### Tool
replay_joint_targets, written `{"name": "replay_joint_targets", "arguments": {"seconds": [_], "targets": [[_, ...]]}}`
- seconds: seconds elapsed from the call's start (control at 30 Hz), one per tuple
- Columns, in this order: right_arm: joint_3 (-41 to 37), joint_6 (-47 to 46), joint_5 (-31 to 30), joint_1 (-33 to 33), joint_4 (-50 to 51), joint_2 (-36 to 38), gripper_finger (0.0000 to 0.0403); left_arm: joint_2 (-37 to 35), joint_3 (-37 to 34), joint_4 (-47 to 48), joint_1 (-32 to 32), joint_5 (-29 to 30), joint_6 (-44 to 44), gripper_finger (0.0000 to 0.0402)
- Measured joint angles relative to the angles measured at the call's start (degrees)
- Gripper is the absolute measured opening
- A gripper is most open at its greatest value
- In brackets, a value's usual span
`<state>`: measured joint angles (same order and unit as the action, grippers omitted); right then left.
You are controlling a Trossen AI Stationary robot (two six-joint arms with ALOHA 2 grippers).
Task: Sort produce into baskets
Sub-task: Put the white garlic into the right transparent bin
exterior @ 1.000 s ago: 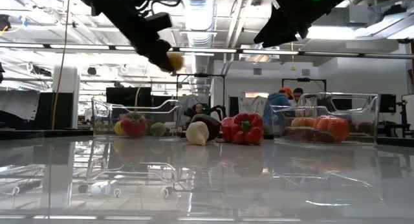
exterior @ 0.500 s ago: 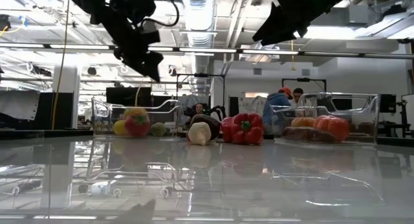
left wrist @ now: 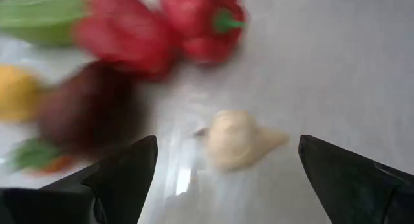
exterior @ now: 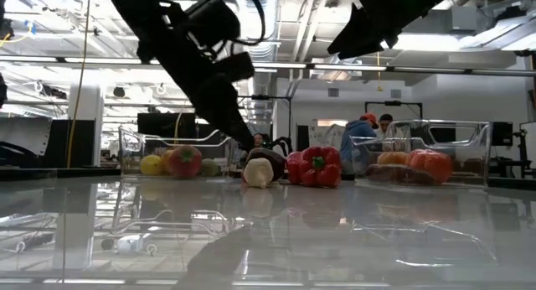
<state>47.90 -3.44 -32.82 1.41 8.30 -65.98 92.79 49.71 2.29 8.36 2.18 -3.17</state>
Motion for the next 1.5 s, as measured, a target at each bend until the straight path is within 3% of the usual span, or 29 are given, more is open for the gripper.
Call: {"name": "replay_joint_targets", "arguments": {"seconds": [0.27, 0.43, 0.57, 0.9, 1.03, 1.33, 1.43, 1.5], "targets": [[0.0, -0.04, 0.0, 0.0, 0.43, -0.02, 0.0319, 6.9, 0.0, -5.91, -3.89, 9.82, 0.76, 0.0364], [0.0, -0.07, -0.01, 0.0, 0.37, -0.02, 0.0319, 7.76, 0.02, -6.58, -3.88, 9.51, 1.33, 0.0334], [0.0, -0.07, -0.02, 0.0, 0.19, -0.01, 0.0319, 7.76, 0.02, -6.7, -3.89, 9.03, 1.33, 0.0273], [0.0, -0.07, -0.04, 0.0, 0.21, -0.02, 0.0319, 7.74, 0.02, -6.09, -3.84, 7.49, 1.45, 0.0074], [0.0, -0.05, -0.04, 0.0, 0.21, -0.01, 0.0319, 7.27, 0.04, -5.94, -3.84, 7.49, 1.5, 0.0021], [0.0, -0.04, -0.06, 0.0, 0.45, -0.02, 0.0319, -1.51, 0.02, -2.16, -3.78, 9.91, 0.2, 0.0025], [0.0, -0.04, -0.05, 0.0, 0.44, -0.02, 0.0319, -7.34, 0.04, 1.72, -3.61, 15.12, -1.56, 0.0025], [0.0, -0.13, -0.04, 0.0, 0.41, -0.02, 0.0319, -11.45, 0.04, 4.35, -3.25, 22.63, -2.71, 0.0025]]}}
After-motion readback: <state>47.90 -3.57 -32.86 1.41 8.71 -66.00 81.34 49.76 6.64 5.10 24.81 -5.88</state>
